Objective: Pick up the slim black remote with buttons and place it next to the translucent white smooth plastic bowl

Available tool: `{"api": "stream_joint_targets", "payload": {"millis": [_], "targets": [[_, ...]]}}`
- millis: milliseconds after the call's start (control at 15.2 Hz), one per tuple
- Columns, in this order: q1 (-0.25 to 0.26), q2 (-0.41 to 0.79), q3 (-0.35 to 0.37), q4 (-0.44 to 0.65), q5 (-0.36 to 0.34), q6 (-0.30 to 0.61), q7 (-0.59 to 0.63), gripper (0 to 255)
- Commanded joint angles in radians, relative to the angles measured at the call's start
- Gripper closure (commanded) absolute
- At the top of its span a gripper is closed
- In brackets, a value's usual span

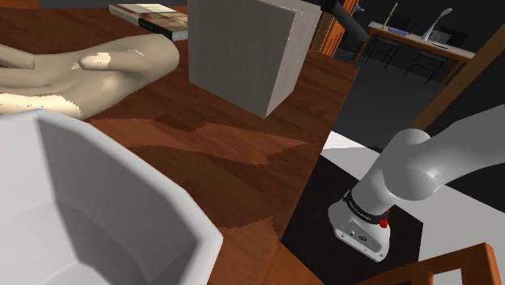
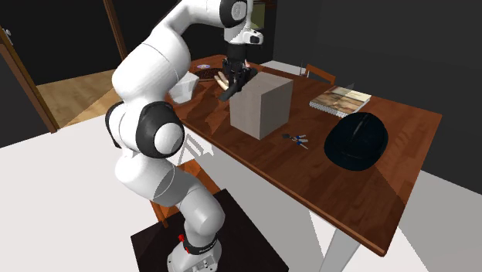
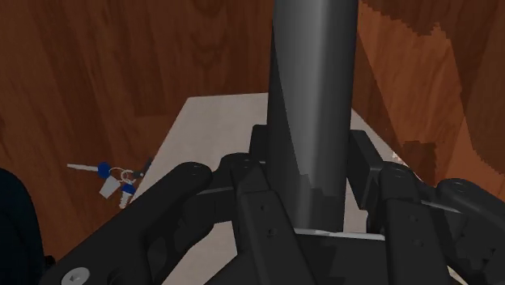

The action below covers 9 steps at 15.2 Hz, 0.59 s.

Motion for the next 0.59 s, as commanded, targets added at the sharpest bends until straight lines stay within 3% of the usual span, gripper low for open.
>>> {"api": "stream_joint_targets", "payload": {"millis": [0, 528], "targets": [[0.008, 0.018, 0.048, 0.014, 0.018, 0.015, 0.059, 255], [0.033, 0.147, 0.247, 0.147, 0.039, 0.052, 0.294, 255]]}}
